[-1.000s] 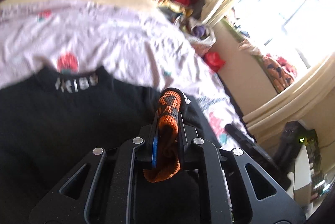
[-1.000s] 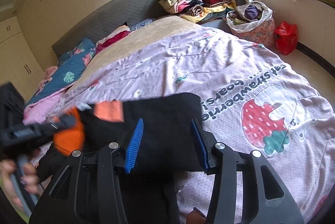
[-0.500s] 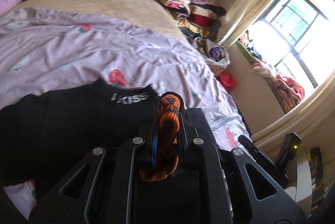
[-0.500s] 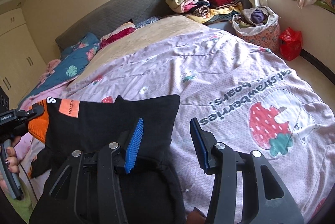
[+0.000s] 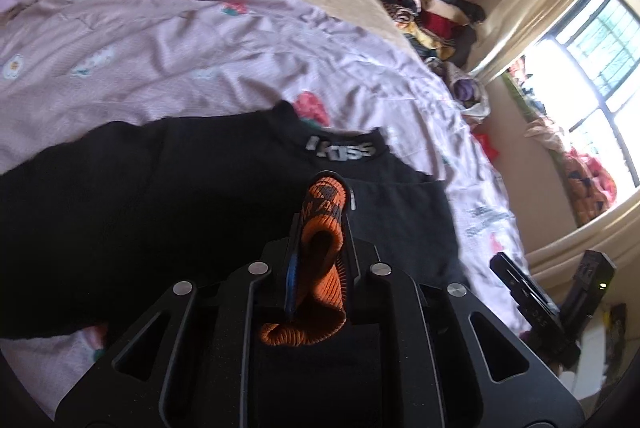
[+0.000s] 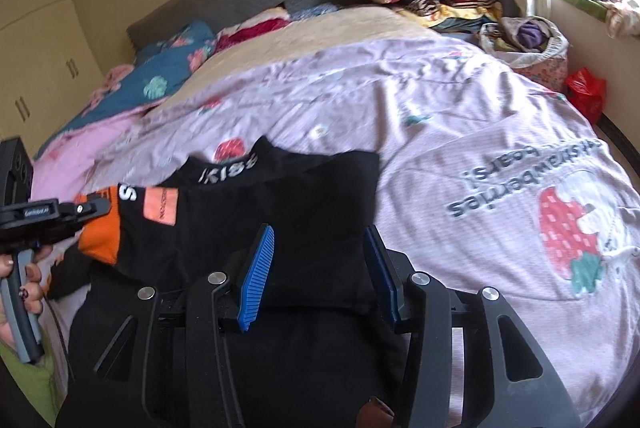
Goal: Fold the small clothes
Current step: 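Lower the cuff onto the sweatshirt body and open the right tool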
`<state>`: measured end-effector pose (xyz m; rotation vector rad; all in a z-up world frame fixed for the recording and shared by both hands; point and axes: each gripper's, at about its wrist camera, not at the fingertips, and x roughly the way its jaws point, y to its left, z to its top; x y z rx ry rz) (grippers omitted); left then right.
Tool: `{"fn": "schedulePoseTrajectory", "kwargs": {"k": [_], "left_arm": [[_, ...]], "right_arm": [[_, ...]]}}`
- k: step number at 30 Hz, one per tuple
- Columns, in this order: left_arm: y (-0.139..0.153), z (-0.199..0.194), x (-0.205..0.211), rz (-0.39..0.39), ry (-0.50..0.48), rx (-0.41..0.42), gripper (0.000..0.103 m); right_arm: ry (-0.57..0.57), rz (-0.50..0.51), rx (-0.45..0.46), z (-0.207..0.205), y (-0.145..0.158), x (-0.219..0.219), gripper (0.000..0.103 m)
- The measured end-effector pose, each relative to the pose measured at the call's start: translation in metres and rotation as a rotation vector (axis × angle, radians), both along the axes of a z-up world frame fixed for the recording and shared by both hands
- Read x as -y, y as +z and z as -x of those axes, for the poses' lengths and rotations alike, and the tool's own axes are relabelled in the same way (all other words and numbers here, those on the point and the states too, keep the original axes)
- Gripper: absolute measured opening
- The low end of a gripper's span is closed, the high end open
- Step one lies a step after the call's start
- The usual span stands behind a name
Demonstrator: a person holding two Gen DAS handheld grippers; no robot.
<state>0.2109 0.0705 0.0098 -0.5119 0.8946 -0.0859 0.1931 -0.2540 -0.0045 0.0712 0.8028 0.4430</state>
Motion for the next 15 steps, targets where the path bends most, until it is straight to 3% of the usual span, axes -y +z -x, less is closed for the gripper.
{"fn": "schedulePoseTrajectory", "kwargs": {"k": [2, 4, 6, 12, 15], "left_arm": [[-0.002, 0.003, -0.004, -0.047, 0.023, -0.011, 0.016], [-0.005, 0.004, -0.007, -0.109, 0.043, -0.024, 0.039], [-0.011, 0.004, -0.004, -0.217, 0.053, -0.058, 0.05], [-0.051, -0.001, -0.014, -0.247, 0.042, -0.185, 0.055], [-0.059, 0.007, -0.027, -0.195, 0.061, -0.19, 0.055]], "right_arm": [[0.027, 0.019, -0.01, 0.001, -0.006, -0.012, 0.045], [0.042, 0.034, -0.018, 0.002, -0.012, -0.019, 0.045], [0.052, 0.053, -0.03, 0.001, -0.02, -0.027, 0.045], [0.013, 0.108, -0.115, -0.01, -0.046, -0.027, 0.045], [0.005, 0.088, -0.138, -0.01, -0.05, -0.024, 0.045]]}}
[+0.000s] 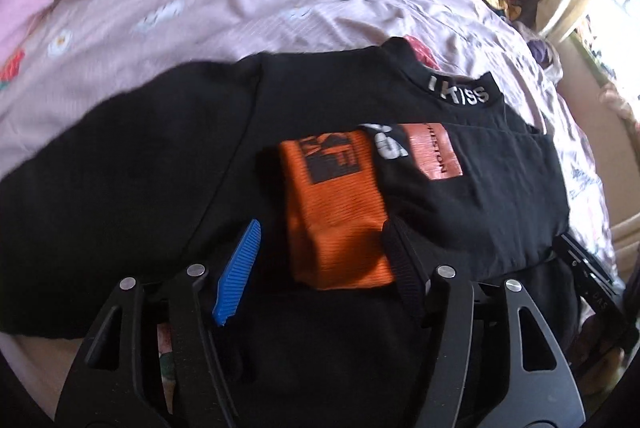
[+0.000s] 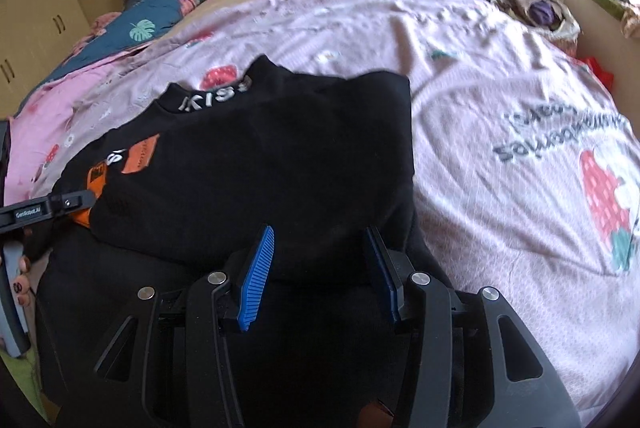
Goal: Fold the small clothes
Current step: 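Lower the cuff onto the sweatshirt body and open the right tool, then move the left tool to the other orange cuff and grasp it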
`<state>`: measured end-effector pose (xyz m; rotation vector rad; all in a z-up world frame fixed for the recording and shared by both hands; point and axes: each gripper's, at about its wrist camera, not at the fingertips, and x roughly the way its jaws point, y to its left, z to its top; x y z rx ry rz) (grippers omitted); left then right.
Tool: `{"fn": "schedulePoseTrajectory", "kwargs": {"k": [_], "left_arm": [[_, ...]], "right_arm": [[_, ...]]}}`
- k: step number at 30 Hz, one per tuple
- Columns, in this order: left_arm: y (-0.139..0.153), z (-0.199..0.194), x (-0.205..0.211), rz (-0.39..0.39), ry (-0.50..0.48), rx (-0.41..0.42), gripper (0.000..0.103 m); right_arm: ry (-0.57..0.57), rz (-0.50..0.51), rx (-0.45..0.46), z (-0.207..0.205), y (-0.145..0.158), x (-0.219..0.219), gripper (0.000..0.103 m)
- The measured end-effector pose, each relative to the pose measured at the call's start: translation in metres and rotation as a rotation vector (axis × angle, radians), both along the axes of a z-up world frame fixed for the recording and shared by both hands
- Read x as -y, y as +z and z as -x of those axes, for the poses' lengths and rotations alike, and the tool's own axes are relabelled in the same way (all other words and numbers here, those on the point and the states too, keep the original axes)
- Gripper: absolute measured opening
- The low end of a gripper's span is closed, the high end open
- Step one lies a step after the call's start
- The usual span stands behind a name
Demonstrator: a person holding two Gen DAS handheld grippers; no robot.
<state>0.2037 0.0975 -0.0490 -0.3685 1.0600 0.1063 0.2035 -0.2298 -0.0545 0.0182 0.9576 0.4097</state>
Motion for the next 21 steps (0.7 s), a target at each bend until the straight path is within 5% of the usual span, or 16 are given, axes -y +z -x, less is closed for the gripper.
{"fn": "schedulePoseTrajectory", "kwargs": {"k": [4, 11, 16, 21], "left_arm": [[0.015, 0.02, -0.014, 0.062, 0.012, 0.04, 0.061], [0.055, 0.061, -0.036, 0.046, 0.056, 0.116, 0.072], [0.073, 0.092, -0.054, 0.029, 0.093, 0.144, 0.082], [0.087, 0.114, -0.076, 0.018, 0.136, 0.175, 0.085]], "right_arm": [[0.013, -0.037, 0.042, 0.012, 0.017, 0.001, 0.055], [0.012, -0.078, 0.098, 0.043, 0.047, -0.004, 0.084], [-0.005, -0.128, 0.166, 0.073, 0.073, -0.006, 0.095], [0.017, -0.127, 0.196, 0.092, 0.095, -0.022, 0.096]]}}
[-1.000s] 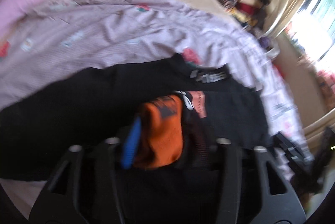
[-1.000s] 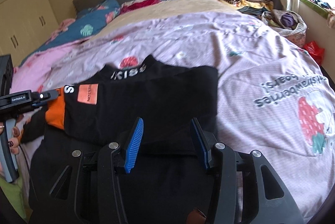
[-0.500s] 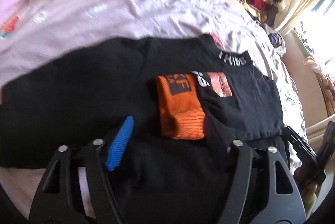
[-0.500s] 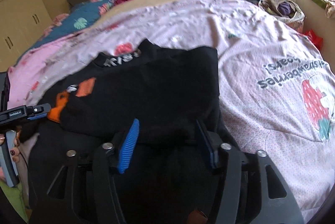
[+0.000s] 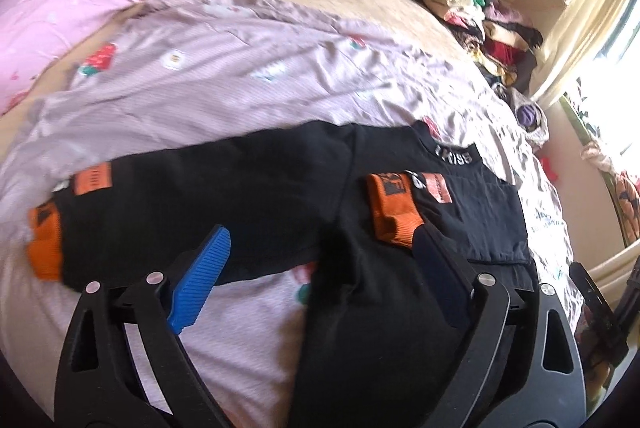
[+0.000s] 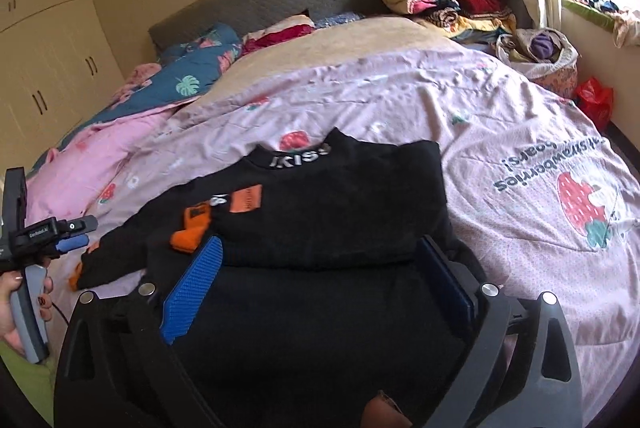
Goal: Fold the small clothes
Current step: 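Move the left tool to the other orange cuff and grasp it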
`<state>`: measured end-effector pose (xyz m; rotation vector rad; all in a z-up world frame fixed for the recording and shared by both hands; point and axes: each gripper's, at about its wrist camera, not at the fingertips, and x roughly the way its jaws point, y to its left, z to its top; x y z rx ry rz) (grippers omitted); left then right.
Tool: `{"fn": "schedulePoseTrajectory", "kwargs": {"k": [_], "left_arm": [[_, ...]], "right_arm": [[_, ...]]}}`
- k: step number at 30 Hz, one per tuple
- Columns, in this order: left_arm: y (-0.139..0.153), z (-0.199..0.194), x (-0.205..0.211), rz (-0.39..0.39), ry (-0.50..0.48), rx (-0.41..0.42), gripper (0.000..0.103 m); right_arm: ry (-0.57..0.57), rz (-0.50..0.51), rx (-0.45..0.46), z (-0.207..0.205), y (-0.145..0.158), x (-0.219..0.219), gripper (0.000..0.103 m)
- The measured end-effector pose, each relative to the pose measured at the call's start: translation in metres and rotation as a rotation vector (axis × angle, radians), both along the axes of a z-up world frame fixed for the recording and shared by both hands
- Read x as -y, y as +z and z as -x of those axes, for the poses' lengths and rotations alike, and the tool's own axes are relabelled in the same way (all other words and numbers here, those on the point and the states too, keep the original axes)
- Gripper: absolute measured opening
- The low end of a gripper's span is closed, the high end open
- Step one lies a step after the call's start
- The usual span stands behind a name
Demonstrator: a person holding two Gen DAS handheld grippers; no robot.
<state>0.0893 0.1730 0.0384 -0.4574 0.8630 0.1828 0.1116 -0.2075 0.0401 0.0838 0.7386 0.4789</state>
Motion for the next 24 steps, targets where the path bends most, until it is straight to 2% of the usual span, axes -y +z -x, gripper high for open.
{"fn": "schedulePoseTrajectory", "kwargs": {"k": [8, 17, 24], "left_arm": [[0.002, 0.034, -0.037, 0.01, 0.073, 0.006, 0.086], [-0.02, 0.066, -0.071, 0.014, 0.146, -0.045, 0.086], [-0.04, 0.099, -0.102, 0.075, 0.231, -0.061, 0.086]], "right_arm": [[0.063, 0.019, 0.047, 0.027, 0.018, -0.039, 0.098], [0.148, 0.04, 0.041, 0.049, 0.014, -0.088, 0.098], [0.221, 0.073, 0.044, 0.066, 0.011, -0.129, 0.098]]}}
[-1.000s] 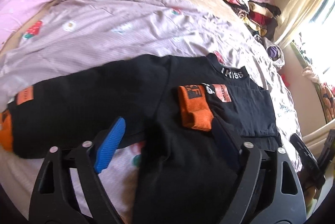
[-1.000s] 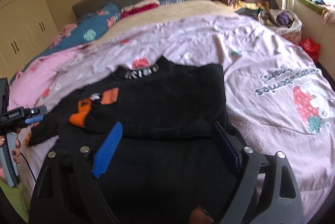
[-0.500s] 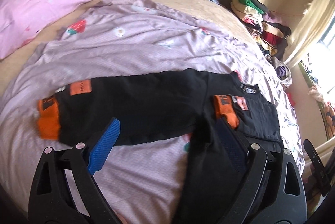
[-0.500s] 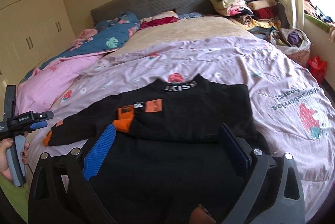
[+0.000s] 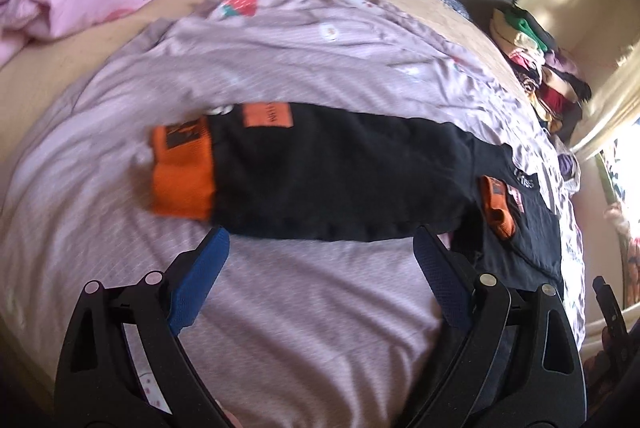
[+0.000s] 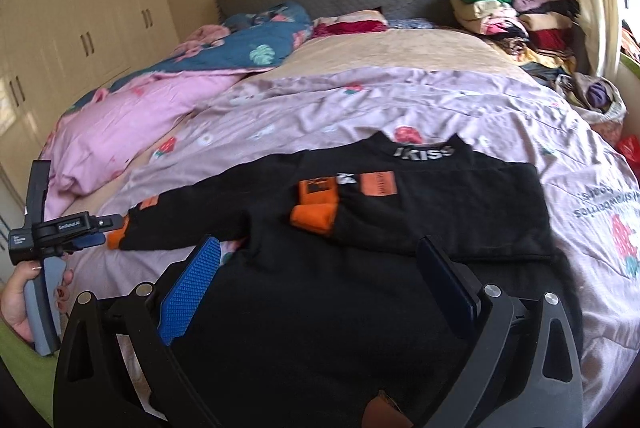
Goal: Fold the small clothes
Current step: 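Move the left tool to the other orange cuff and grasp it, then lift the sleeve with the left tool and fold it across the body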
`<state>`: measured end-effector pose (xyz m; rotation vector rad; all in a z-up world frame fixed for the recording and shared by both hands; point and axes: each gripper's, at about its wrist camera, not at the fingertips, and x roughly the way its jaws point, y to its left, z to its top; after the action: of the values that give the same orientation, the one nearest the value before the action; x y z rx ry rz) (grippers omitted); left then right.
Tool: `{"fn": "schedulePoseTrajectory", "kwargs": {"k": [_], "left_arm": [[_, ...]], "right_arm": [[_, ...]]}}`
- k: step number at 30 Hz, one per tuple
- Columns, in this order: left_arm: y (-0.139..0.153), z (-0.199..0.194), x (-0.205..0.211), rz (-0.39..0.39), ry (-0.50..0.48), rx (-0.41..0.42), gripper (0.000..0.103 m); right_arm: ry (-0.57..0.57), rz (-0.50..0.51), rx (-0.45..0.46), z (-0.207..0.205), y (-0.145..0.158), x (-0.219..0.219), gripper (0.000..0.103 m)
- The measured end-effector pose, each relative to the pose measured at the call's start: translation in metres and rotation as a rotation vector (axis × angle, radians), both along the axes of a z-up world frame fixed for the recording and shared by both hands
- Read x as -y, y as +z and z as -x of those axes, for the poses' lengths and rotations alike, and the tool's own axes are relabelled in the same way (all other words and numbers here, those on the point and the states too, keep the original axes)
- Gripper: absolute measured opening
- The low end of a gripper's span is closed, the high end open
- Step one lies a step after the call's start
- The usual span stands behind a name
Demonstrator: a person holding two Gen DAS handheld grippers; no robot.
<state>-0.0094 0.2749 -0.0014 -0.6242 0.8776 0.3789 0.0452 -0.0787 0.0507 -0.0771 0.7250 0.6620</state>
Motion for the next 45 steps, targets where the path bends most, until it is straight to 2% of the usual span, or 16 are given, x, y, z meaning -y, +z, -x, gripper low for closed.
{"fn": "schedulePoseTrajectory", "kwargs": {"k": [4, 10, 14, 18, 23, 26, 27, 28, 29, 37, 45], "left_arm": [[-0.011, 0.009, -0.007, 0.027, 0.003, -0.018, 0.086], [-0.033, 0.024, -0.018, 0.13, 0.021, -0.006, 0.086], [-0.046, 0.03, -0.034, 0.199, 0.088, 0.04, 0.086], [-0.05, 0.029, -0.05, 0.213, 0.16, 0.102, 0.086], [-0.058, 0.026, -0.073, 0.248, 0.266, 0.152, 0.057], [-0.057, 0.025, -0.082, 0.23, 0.325, 0.178, 0.026], [-0.054, 0.024, -0.082, 0.227, 0.335, 0.19, 0.013], [-0.05, 0.023, -0.082, 0.22, 0.336, 0.207, 0.006], [-0.043, 0.021, -0.081, 0.202, 0.329, 0.227, 0.005], [0.026, -0.01, -0.055, 0.097, 0.227, 0.357, 0.003], [0.075, -0.06, -0.003, 0.079, 0.068, 0.441, 0.003]], "right_arm": [[0.03, 0.026, 0.007, 0.01, -0.002, -0.017, 0.098], [0.06, 0.047, 0.015, 0.021, -0.003, -0.033, 0.098], [0.062, 0.062, 0.017, 0.024, -0.006, -0.036, 0.098], [0.049, 0.066, 0.011, 0.025, -0.008, -0.033, 0.098], [0.03, 0.066, 0.013, 0.024, -0.008, -0.027, 0.098], [0.018, 0.064, 0.012, 0.023, -0.008, -0.022, 0.098], [0.011, 0.063, 0.01, 0.022, -0.009, -0.019, 0.098], [0.006, 0.062, 0.008, 0.021, -0.009, -0.016, 0.098], [-0.002, 0.059, 0.007, 0.019, -0.009, -0.013, 0.098], [-0.07, 0.023, -0.018, 0.004, -0.011, 0.009, 0.098], [-0.116, 0.004, -0.041, -0.007, -0.012, 0.027, 0.098]]}}
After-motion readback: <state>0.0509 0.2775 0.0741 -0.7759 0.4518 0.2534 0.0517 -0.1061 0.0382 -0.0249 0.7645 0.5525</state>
